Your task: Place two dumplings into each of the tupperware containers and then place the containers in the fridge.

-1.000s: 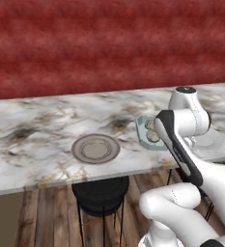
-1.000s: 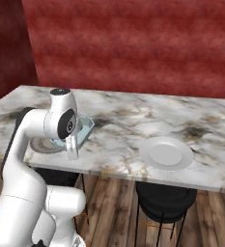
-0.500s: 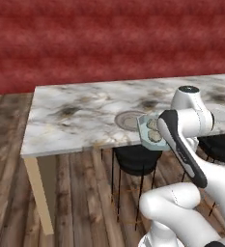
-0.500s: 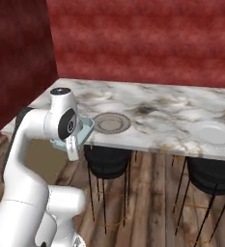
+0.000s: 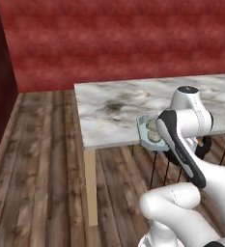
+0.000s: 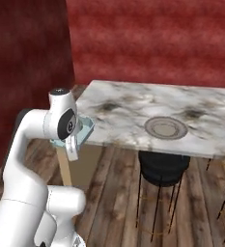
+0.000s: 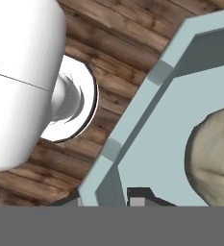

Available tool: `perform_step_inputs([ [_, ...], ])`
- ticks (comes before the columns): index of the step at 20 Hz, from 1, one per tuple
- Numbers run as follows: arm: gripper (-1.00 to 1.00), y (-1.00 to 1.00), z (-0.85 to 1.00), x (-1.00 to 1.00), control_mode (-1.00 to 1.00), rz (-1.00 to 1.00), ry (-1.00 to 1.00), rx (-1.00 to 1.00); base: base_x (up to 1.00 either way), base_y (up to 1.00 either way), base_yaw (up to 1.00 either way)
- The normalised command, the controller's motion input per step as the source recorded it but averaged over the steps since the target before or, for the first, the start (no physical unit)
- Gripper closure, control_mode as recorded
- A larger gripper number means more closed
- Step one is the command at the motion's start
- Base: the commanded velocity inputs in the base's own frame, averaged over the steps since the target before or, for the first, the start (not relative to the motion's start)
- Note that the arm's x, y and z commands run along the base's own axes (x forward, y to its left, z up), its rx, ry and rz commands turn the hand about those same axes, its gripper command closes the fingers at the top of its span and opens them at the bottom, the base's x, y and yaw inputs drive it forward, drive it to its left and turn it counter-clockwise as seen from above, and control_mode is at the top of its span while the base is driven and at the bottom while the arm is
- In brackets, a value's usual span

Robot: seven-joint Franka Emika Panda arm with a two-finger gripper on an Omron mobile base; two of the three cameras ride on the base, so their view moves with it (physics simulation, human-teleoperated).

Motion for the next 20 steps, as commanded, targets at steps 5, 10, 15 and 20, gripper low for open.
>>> perform_step_inputs([
  [5, 1.00, 0.00, 0.00, 0.00, 1.00, 0.00, 0.00, 0.00, 0.00, 1.00, 0.00],
  [10, 1.00, 0.00, 0.00, 0.00, 1.00, 0.00, 0.00, 0.00, 0.14, 1.00, 0.00],
  [15, 1.00, 0.00, 0.00, 0.00, 1.00, 0.00, 0.00, 0.00, 0.79, 1.00, 0.00],
  [20, 1.00, 0.00, 0.00, 0.00, 1.00, 0.00, 0.00, 0.00, 1.00, 0.89, -0.02],
])
